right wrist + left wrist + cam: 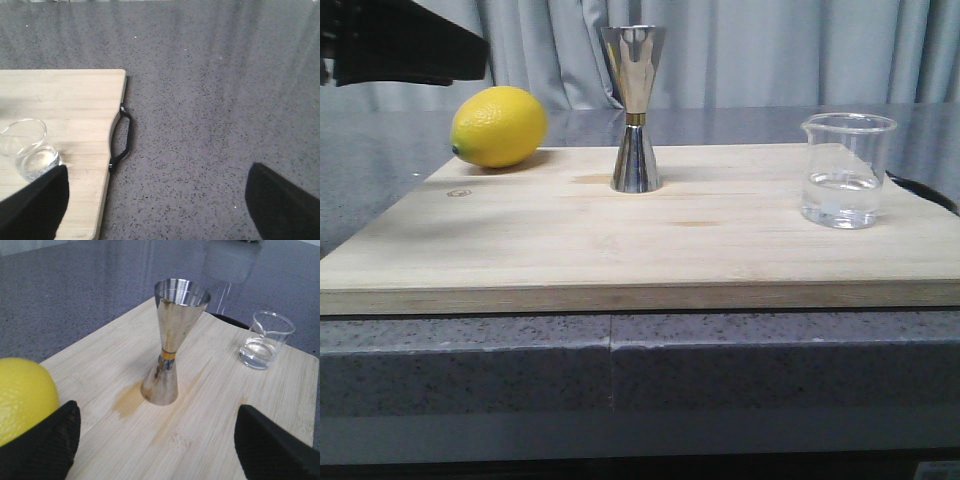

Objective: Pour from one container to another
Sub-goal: 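Move the left gripper to the steel jigger and close on it, then lift the jigger upward with the left gripper, then reach the right gripper to the glass beaker and grasp it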

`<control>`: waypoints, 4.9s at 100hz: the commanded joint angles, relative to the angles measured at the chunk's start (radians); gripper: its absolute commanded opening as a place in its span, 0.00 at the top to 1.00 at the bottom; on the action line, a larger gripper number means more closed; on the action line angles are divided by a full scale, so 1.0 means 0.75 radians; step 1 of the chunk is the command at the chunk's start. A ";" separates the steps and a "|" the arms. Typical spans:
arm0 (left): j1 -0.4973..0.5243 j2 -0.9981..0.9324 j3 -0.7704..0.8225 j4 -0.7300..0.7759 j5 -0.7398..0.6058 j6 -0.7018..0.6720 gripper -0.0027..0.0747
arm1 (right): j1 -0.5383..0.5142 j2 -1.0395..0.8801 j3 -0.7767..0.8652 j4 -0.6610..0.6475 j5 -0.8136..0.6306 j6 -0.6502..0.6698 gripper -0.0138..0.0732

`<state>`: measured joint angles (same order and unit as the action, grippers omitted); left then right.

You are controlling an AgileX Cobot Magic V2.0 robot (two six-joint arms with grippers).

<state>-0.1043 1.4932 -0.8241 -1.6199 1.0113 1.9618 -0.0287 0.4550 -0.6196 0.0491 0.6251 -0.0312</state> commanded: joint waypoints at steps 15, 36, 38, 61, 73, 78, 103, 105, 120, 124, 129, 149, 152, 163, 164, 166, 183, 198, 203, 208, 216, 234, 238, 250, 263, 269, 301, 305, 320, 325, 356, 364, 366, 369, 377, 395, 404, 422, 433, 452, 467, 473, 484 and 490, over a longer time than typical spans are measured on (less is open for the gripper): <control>-0.133 0.061 -0.051 -0.310 0.078 0.231 0.21 | -0.004 0.020 -0.049 0.001 -0.101 -0.008 0.10; -0.217 0.169 -0.165 -0.310 0.078 0.235 0.21 | -0.004 0.020 -0.049 0.001 -0.101 -0.008 0.10; -0.222 0.183 -0.180 -0.310 0.078 0.235 0.21 | -0.004 0.020 -0.049 0.001 -0.101 -0.008 0.10; -0.301 0.325 -0.339 -0.310 0.078 0.232 0.21 | -0.004 0.020 -0.049 0.001 -0.102 -0.008 0.10; -0.343 0.386 -0.419 -0.310 0.078 0.229 0.21 | -0.004 0.020 -0.049 0.001 -0.102 -0.008 0.10; -0.361 0.409 -0.447 -0.310 0.078 0.226 0.21 | -0.004 0.020 -0.049 0.001 -0.102 -0.008 0.10; -0.383 0.447 -0.506 -0.310 0.066 0.207 0.22 | -0.004 0.020 -0.049 0.001 -0.102 -0.008 0.10; -0.383 0.447 -0.506 -0.310 0.066 0.207 0.23 | -0.004 0.020 -0.049 0.001 -0.102 -0.008 0.10; -0.383 0.447 -0.506 -0.310 0.066 0.207 0.39 | -0.004 0.020 -0.049 0.001 -0.102 -0.008 0.10; -0.383 0.447 -0.506 -0.310 0.066 0.207 0.44 | -0.004 0.020 -0.049 0.001 -0.102 -0.008 0.10; -0.383 0.447 -0.506 -0.310 0.066 0.207 0.49 | -0.004 0.020 -0.049 0.001 -0.102 -0.008 0.10; -0.383 0.447 -0.506 -0.310 0.066 0.207 0.64 | -0.004 0.020 -0.049 0.001 -0.104 -0.008 0.10; -0.383 0.447 -0.506 -0.310 0.066 0.207 0.66 | -0.004 0.020 -0.049 0.001 -0.104 -0.008 0.10; -0.383 0.447 -0.506 -0.310 0.072 0.207 0.69 | -0.004 0.020 -0.049 0.001 -0.104 -0.008 0.10; -0.383 0.447 -0.506 -0.310 0.072 0.207 0.69 | -0.004 0.020 -0.049 0.001 -0.104 -0.008 0.10; -0.383 0.447 -0.506 -0.310 0.075 0.207 0.69 | -0.004 0.020 -0.049 0.001 -0.104 -0.008 0.10; -0.383 0.447 -0.529 -0.310 0.187 0.207 0.69 | -0.004 0.020 -0.049 0.001 -0.107 -0.008 0.10; -0.383 0.447 -0.555 -0.310 0.300 0.207 0.69 | -0.004 0.020 -0.049 0.001 -0.111 -0.008 0.10; -0.383 0.447 -0.558 -0.310 0.325 0.207 0.69 | -0.004 0.020 -0.049 0.001 -0.111 -0.008 0.10; -0.383 0.447 -0.558 -0.310 0.350 0.207 0.69 | -0.004 0.020 -0.049 0.001 -0.111 -0.008 0.10; -0.383 0.441 -0.558 -0.310 0.359 0.178 0.69 | -0.004 0.020 -0.049 0.001 -0.111 -0.008 0.10; -0.383 0.402 -0.558 -0.261 0.359 0.115 0.69 | -0.004 0.020 -0.049 0.001 -0.111 -0.008 0.10; -0.383 0.387 -0.558 -0.248 0.359 0.103 0.69 | -0.004 0.020 -0.049 0.001 -0.114 -0.008 0.10; -0.389 0.347 -0.558 -0.200 0.359 0.087 0.69 | -0.001 0.020 -0.049 0.004 -0.114 -0.008 0.10; -0.389 0.316 -0.558 -0.178 0.359 0.044 0.69 | 0.001 0.020 -0.049 0.004 -0.117 -0.010 0.10; -0.389 0.316 -0.558 -0.178 0.359 0.034 0.69 | 0.006 0.025 -0.049 0.014 -0.117 -0.013 0.10; -0.389 0.319 -0.558 -0.180 0.357 0.034 0.69 | 0.179 0.188 -0.100 0.125 -0.060 -0.201 0.10; -0.389 0.321 -0.558 -0.180 0.350 0.034 0.70 | 0.204 0.213 -0.112 0.125 -0.059 -0.207 0.10; -0.389 0.321 -0.558 -0.180 0.344 0.034 0.73 | 0.298 0.300 -0.148 0.127 -0.055 -0.223 0.10; -0.389 0.321 -0.558 -0.180 0.344 0.034 0.73 | 0.332 0.332 -0.156 0.127 -0.055 -0.227 0.10; -0.389 0.321 -0.558 -0.180 0.344 0.034 0.73 | 0.495 0.508 -0.182 0.178 -0.222 -0.230 0.10; -0.389 0.321 -0.558 -0.180 0.344 0.034 0.73 | 0.525 0.555 -0.180 0.183 -0.297 -0.230 0.10; -0.389 0.321 -0.558 -0.180 0.344 0.034 0.73 | 0.531 0.567 -0.180 0.183 -0.317 -0.230 0.10; -0.389 0.321 -0.558 -0.180 0.344 0.034 0.73 | 0.543 0.588 -0.178 0.183 -0.349 -0.230 0.10; -0.389 0.321 -0.558 -0.183 0.344 0.034 0.73 | 0.556 0.634 -0.178 0.183 -0.411 -0.230 0.10; -0.389 0.321 -0.558 -0.183 0.344 0.034 0.73 | 0.582 0.691 -0.068 0.190 -0.704 -0.230 0.10; -0.389 0.321 -0.558 -0.183 0.344 0.034 0.73 | 0.610 0.691 0.043 0.193 -0.899 -0.230 0.10; -0.389 0.321 -0.558 -0.183 0.344 0.034 0.73 | 0.652 0.700 0.292 0.193 -1.350 -0.182 0.10; -0.389 0.321 -0.558 -0.183 0.344 0.034 0.73 | 0.673 0.747 0.380 0.186 -1.503 -0.141 0.10; -0.389 0.321 -0.558 -0.183 0.344 0.034 0.73 | 0.697 0.909 0.420 0.172 -1.710 -0.120 0.10; -0.389 0.321 -0.558 -0.183 0.344 0.034 0.73 | 0.697 1.047 0.420 0.172 -1.894 -0.120 0.10; -0.389 0.321 -0.558 -0.183 0.344 0.034 0.73 | 0.697 1.103 0.420 0.183 -1.969 -0.120 0.10; -0.389 0.321 -0.558 -0.183 0.344 0.034 0.73 | 0.697 1.191 0.417 0.183 -2.090 -0.120 0.10; -0.389 0.321 -0.558 -0.183 0.344 0.034 0.73 | 0.697 1.229 0.409 0.183 -2.128 -0.120 0.10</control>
<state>-0.3846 1.7837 -1.2097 -1.6825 1.1640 1.9974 0.4953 1.3535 -0.2869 0.1932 -0.8265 -0.1247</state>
